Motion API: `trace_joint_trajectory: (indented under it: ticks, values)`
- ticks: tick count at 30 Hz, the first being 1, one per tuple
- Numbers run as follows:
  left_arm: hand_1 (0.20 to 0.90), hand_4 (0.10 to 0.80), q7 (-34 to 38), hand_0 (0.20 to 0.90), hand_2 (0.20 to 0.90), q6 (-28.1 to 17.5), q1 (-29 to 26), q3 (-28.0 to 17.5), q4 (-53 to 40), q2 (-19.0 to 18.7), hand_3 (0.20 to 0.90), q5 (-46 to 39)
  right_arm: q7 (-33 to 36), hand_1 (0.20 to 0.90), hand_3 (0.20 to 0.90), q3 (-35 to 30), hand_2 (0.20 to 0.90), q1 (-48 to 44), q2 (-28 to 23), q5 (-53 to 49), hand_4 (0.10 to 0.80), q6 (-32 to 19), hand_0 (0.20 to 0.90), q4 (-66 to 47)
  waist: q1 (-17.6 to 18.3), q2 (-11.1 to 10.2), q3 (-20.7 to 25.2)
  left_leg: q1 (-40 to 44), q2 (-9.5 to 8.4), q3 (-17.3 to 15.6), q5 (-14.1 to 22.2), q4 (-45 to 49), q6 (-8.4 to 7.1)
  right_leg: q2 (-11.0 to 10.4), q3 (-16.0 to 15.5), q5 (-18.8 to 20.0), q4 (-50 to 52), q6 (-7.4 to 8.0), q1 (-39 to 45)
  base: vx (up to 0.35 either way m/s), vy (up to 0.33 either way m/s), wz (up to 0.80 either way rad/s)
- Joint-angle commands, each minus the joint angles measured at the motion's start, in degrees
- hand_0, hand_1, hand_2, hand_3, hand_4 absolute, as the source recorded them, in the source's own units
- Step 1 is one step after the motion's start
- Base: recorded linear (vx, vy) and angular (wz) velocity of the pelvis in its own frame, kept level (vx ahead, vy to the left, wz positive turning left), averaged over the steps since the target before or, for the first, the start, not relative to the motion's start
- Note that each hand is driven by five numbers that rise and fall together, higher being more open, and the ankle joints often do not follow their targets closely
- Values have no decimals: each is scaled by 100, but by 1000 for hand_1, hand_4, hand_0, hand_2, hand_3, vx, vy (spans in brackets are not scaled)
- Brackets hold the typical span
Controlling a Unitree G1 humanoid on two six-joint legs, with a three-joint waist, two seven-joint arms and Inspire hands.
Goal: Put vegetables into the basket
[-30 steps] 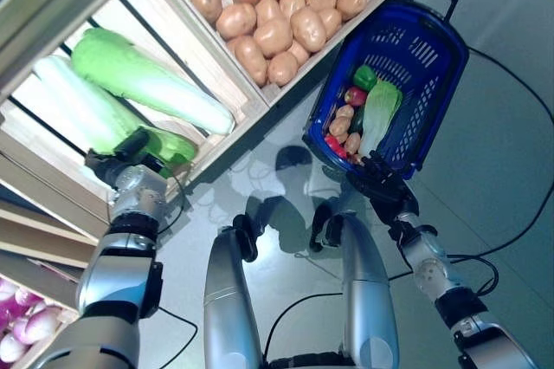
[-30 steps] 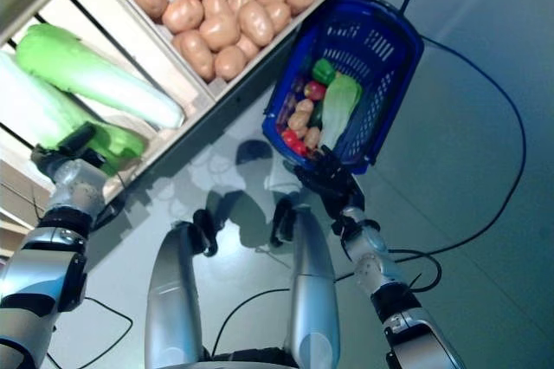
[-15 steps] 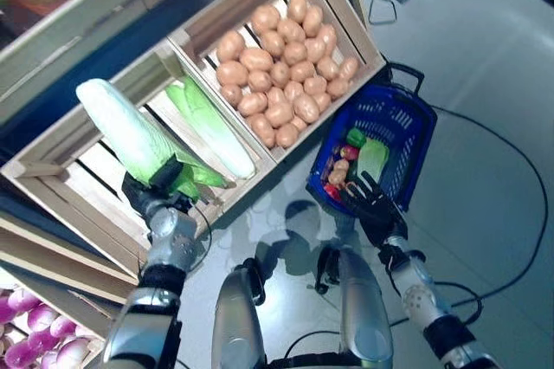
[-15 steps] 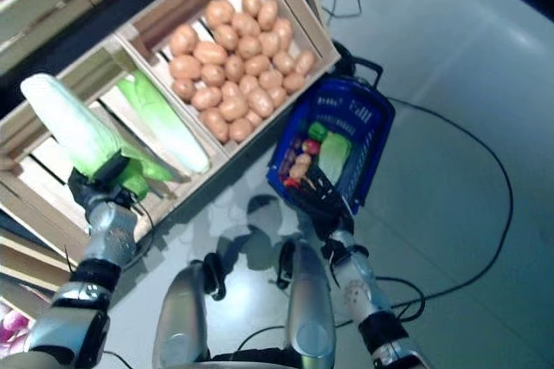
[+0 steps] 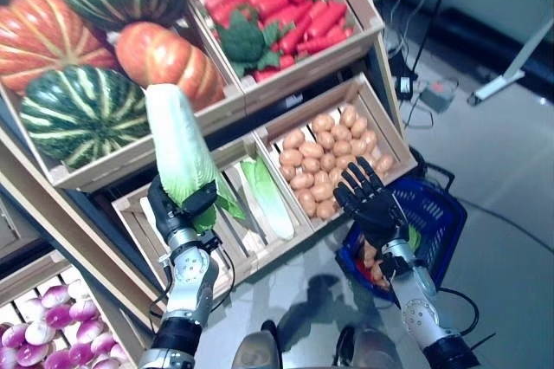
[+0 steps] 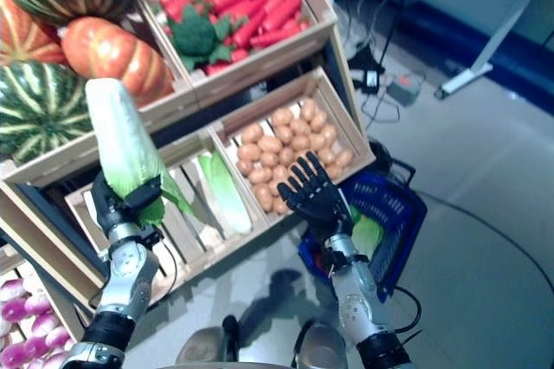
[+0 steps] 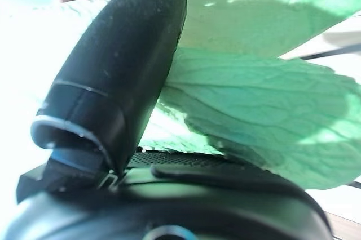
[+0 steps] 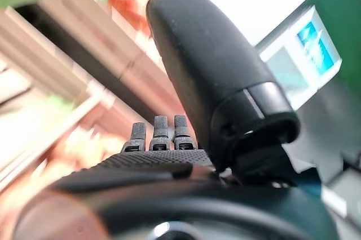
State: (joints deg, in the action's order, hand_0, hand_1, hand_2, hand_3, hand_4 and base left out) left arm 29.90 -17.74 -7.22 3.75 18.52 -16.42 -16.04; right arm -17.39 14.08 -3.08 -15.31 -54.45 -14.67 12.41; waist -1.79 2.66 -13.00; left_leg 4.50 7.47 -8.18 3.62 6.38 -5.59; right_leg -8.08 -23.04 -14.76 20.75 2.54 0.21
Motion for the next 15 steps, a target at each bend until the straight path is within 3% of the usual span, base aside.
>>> trace_joint_trajectory:
  ticks: [1,7,15]
  values:
    - [300,400,-553,300,300,-352,-270,196,-742,-736,300,838,-855,900,900,-98,900,-533,166,-160,800,-39,900,-440,-100,-296,503,347,-636,-184,301,-410,420,85,-35,466,-1426,7,936,61,-57,16]
    - [300,400,-1004,300,300,-371,-361,513,-746,-892,300,1533,-990,900,900,-116,900,-721,70,-310,800,335,900,-578,-151,-336,740,686,-628,-200,53,-1138,373,247,-110,815,-2174,74,1270,32,-52,10]
    - [300,400,-987,300,300,-731,-634,910,-616,-994,300,2275,-1028,900,900,-76,900,-900,214,-630,800,498,900,-468,-125,-359,874,676,-627,-278,112,-1138,394,311,-151,1050,-2575,94,1385,-4,-21,2]
